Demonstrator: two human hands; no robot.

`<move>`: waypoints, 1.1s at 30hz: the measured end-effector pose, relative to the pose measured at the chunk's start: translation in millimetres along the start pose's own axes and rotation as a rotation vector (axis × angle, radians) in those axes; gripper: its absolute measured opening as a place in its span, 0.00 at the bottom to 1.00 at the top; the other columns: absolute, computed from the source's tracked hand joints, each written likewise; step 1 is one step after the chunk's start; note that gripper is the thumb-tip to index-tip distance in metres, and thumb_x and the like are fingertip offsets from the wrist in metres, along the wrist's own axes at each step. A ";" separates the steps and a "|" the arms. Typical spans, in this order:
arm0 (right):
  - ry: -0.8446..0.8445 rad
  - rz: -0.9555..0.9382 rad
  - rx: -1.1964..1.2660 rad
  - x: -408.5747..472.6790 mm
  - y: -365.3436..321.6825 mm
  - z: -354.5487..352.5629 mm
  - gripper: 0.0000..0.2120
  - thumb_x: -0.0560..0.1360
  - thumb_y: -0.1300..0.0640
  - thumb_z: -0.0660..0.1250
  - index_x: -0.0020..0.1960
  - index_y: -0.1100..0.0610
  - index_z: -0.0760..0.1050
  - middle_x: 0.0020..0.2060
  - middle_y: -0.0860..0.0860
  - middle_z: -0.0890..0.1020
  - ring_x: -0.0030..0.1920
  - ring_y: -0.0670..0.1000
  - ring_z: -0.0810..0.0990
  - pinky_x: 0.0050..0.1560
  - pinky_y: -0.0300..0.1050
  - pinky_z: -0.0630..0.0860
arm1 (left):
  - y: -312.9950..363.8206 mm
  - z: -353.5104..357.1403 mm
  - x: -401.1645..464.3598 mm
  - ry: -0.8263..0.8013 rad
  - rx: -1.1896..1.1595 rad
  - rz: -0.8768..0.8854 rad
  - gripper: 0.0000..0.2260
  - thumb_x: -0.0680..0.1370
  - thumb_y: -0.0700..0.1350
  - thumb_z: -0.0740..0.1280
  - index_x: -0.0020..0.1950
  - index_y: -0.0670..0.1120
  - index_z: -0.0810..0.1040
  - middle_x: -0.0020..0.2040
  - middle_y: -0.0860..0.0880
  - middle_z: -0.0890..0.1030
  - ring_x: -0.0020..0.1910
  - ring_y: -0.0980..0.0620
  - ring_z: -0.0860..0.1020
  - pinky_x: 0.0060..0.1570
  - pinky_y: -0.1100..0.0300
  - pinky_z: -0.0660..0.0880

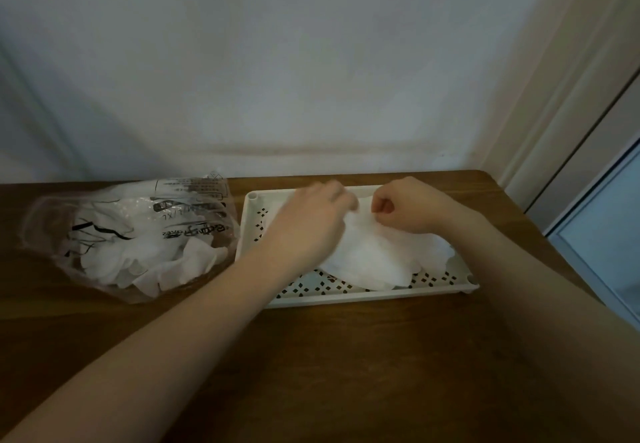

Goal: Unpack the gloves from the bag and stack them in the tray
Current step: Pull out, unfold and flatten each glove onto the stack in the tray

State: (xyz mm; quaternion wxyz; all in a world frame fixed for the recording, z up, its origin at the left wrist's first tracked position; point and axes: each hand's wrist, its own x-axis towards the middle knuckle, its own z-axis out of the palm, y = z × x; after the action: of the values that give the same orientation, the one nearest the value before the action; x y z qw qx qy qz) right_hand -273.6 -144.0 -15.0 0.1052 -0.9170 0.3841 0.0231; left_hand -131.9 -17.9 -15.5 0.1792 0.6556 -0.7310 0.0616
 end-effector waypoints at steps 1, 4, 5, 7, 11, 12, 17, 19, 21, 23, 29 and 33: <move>-0.005 0.013 -0.006 1.4 -1.3 -0.2 0.07 0.76 0.55 0.61 0.47 0.52 0.78 0.43 0.45 0.79 0.47 0.49 0.78 0.52 0.52 0.77 | 5.8 4.9 0.5 -0.087 -0.006 0.053 0.15 0.79 0.38 0.55 0.64 0.48 0.72 0.66 0.51 0.70 0.63 0.51 0.68 0.62 0.58 0.64; -0.010 0.055 0.011 6.2 -1.0 -0.8 0.09 0.75 0.58 0.60 0.46 0.58 0.78 0.44 0.52 0.82 0.46 0.54 0.79 0.50 0.54 0.78 | 0.3 21.4 4.7 -0.234 0.007 0.050 0.11 0.80 0.43 0.55 0.57 0.44 0.75 0.60 0.48 0.73 0.57 0.48 0.72 0.56 0.54 0.70; -0.002 0.062 0.014 7.3 -0.4 -0.2 0.09 0.75 0.58 0.60 0.47 0.58 0.78 0.44 0.54 0.82 0.46 0.55 0.79 0.50 0.54 0.78 | -4.5 25.2 4.5 -0.264 0.020 0.017 0.12 0.80 0.44 0.55 0.54 0.43 0.76 0.58 0.47 0.74 0.55 0.47 0.72 0.55 0.53 0.71; 0.010 0.062 0.033 8.2 0.3 2.1 0.09 0.75 0.56 0.60 0.46 0.59 0.78 0.44 0.54 0.82 0.45 0.55 0.79 0.49 0.52 0.77 | -13.9 31.5 2.2 -0.321 0.041 -0.025 0.12 0.80 0.45 0.55 0.50 0.43 0.77 0.57 0.47 0.74 0.56 0.46 0.73 0.55 0.54 0.70; -0.099 0.024 0.027 2.5 -3.8 4.6 0.15 0.74 0.44 0.66 0.41 0.56 0.74 0.35 0.49 0.76 0.36 0.49 0.73 0.38 0.43 0.69 | -23.0 33.5 -4.3 -0.342 0.043 -0.063 0.14 0.81 0.49 0.55 0.59 0.44 0.75 0.74 0.45 0.62 0.71 0.47 0.62 0.69 0.53 0.60; -0.109 0.019 -0.001 2.3 -4.0 5.2 0.14 0.73 0.45 0.67 0.41 0.57 0.74 0.35 0.49 0.74 0.36 0.49 0.71 0.37 0.42 0.67 | -24.2 33.0 -5.5 -0.346 0.034 -0.070 0.16 0.81 0.52 0.54 0.61 0.44 0.72 0.75 0.46 0.59 0.72 0.48 0.60 0.70 0.54 0.58; -0.063 0.100 0.159 7.3 7.8 -9.4 0.05 0.74 0.56 0.65 0.46 0.57 0.77 0.41 0.49 0.77 0.39 0.48 0.74 0.37 0.41 0.69 | -31.3 35.3 -13.2 -0.339 0.036 -0.104 0.27 0.78 0.63 0.51 0.70 0.46 0.62 0.77 0.46 0.54 0.75 0.49 0.54 0.72 0.56 0.51; -0.009 0.197 0.218 11.7 13.8 -13.5 0.03 0.75 0.57 0.64 0.48 0.55 0.76 0.47 0.51 0.79 0.45 0.51 0.77 0.43 0.43 0.73 | -34.1 38.2 -14.4 -0.348 0.054 -0.118 0.31 0.77 0.64 0.51 0.74 0.47 0.56 0.77 0.47 0.51 0.76 0.49 0.50 0.72 0.55 0.47; 0.092 0.297 0.012 13.5 7.7 -7.5 0.09 0.75 0.59 0.61 0.55 0.56 0.74 0.55 0.55 0.77 0.54 0.56 0.75 0.53 0.49 0.72 | -35.2 41.2 -16.1 -0.378 0.084 -0.121 0.35 0.77 0.66 0.50 0.76 0.48 0.49 0.78 0.47 0.47 0.76 0.49 0.46 0.72 0.55 0.43; 0.272 0.246 -0.203 7.6 -13.9 6.6 0.16 0.76 0.61 0.58 0.63 0.58 0.71 0.62 0.57 0.73 0.62 0.59 0.70 0.62 0.51 0.65 | -36.2 44.6 -17.8 -0.413 0.099 -0.126 0.38 0.75 0.68 0.49 0.77 0.47 0.42 0.78 0.47 0.43 0.76 0.49 0.44 0.72 0.55 0.41; 0.069 -0.139 -0.155 -21.7 -63.1 55.6 0.29 0.81 0.43 0.49 0.77 0.52 0.46 0.77 0.51 0.50 0.77 0.51 0.46 0.75 0.51 0.39 | -40.1 46.9 -18.5 -0.433 0.133 -0.137 0.42 0.75 0.67 0.53 0.76 0.43 0.38 0.77 0.44 0.39 0.76 0.49 0.39 0.73 0.54 0.38; -0.048 -0.009 -0.170 -20.3 -33.1 61.0 0.34 0.77 0.35 0.48 0.77 0.47 0.43 0.77 0.49 0.45 0.76 0.51 0.41 0.73 0.58 0.34 | -40.7 46.4 -26.0 -0.431 0.137 -0.198 0.46 0.72 0.71 0.53 0.76 0.42 0.39 0.77 0.43 0.39 0.76 0.47 0.39 0.72 0.53 0.38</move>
State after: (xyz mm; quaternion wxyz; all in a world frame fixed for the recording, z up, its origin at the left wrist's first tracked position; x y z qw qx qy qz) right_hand -262.1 -94.4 -66.3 0.0363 -0.9235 0.3739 0.0769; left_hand -98.4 -14.1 -73.3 -0.0206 0.7326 -0.6787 -0.0482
